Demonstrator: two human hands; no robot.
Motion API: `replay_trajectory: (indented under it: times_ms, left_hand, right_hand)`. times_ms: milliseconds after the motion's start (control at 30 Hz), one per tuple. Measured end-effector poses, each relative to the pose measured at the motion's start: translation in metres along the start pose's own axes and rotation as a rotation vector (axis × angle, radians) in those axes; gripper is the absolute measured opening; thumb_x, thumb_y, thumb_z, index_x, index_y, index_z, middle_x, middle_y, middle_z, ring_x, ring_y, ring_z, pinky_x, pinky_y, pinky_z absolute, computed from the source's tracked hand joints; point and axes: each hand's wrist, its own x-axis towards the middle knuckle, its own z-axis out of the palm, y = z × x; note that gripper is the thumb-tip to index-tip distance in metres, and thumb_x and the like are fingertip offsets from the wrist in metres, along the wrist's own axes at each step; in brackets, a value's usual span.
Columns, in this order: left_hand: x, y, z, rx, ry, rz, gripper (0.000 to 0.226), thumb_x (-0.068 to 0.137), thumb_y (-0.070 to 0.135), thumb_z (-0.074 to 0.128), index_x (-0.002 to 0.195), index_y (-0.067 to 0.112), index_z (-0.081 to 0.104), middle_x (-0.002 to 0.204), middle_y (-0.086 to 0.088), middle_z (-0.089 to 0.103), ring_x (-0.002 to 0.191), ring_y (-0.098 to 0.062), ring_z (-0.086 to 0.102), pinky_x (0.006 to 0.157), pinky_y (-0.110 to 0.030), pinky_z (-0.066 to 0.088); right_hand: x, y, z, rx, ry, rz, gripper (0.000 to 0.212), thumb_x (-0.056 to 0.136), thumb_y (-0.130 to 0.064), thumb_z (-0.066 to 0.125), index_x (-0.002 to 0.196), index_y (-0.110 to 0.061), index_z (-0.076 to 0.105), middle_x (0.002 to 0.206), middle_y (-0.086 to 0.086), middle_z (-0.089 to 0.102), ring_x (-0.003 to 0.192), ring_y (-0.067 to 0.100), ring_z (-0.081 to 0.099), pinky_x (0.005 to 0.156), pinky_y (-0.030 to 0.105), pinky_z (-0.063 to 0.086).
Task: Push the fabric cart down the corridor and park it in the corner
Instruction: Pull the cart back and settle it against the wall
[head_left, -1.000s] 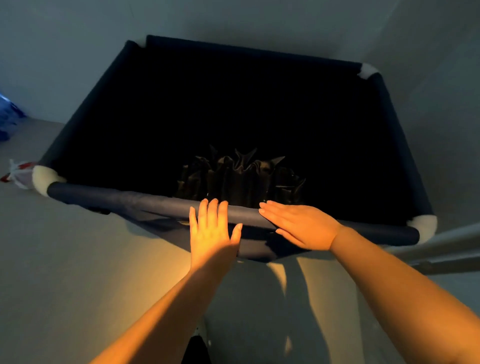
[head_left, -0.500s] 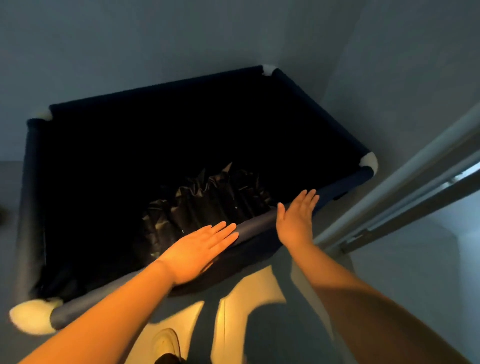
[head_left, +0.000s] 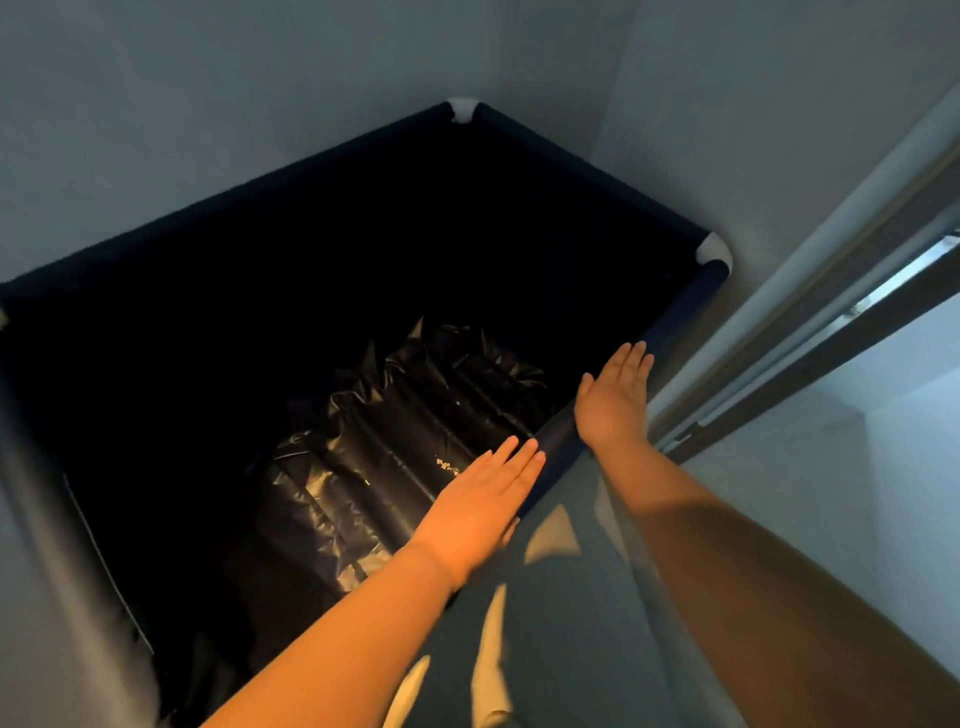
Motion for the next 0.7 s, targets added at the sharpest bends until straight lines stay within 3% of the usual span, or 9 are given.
replay_trajectory:
  times_ms: [200,333,500,600,700]
  left_hand:
    - [0.028,-0.025,-0.018,-0.047,-0.135,0.041,0.067,0.098,0.018,0.039,0.146,0.011,-0.008,0.157,-0.005,-0.011,0.143,-0.022,-0.012,0.114,-0.032,-0.005]
    - [0.020,-0.065,-0.013,-0.069,-0.021,0.109,0.064,0.098,0.024,0.038,0.147,0.016,-0.003,0.158,-0.001,-0.003,0.144,-0.018,-0.008,0.113,-0.028,-0.009]
    - [0.020,-0.128,-0.023,0.019,0.015,0.204,0.060,0.096,0.033,0.042,0.147,0.015,0.015,0.156,-0.006,0.019,0.143,-0.025,0.014,0.115,-0.036,0.012]
    - [0.021,-0.169,-0.033,0.131,0.006,0.192,0.058,0.098,0.038,0.035,0.147,0.016,0.013,0.155,-0.007,0.020,0.142,-0.025,0.019,0.113,-0.039,0.022]
    - [0.014,-0.212,-0.041,0.178,0.028,0.086,0.061,0.096,0.041,0.037,0.147,0.014,0.016,0.155,-0.008,0.022,0.141,-0.024,0.022,0.112,-0.039,0.023]
  right_hand:
    - [0.020,-0.011,0.002,-0.074,0.056,0.028,0.063,0.101,-0.028,0.020,0.143,0.010,-0.005,0.155,0.028,-0.006,0.144,0.038,-0.005,0.118,0.037,-0.001]
    - [0.023,-0.033,0.009,-0.064,0.112,0.053,0.063,0.100,-0.030,0.022,0.144,0.009,-0.001,0.154,0.029,-0.002,0.144,0.040,-0.004,0.117,0.039,-0.002]
    - [0.030,-0.064,0.018,-0.063,0.119,0.062,0.062,0.099,-0.033,0.021,0.146,0.003,0.001,0.157,0.022,0.001,0.144,0.038,-0.005,0.118,0.042,0.002]
    - [0.030,-0.085,0.025,-0.022,0.130,-0.034,0.057,0.098,-0.034,0.026,0.145,-0.003,0.022,0.156,0.018,0.017,0.145,0.034,0.000,0.118,0.044,0.002]
    - [0.018,-0.109,0.037,0.009,0.261,-0.236,0.049,0.097,-0.034,0.034,0.132,-0.004,0.048,0.145,0.019,0.042,0.142,0.035,0.022,0.116,0.051,0.011]
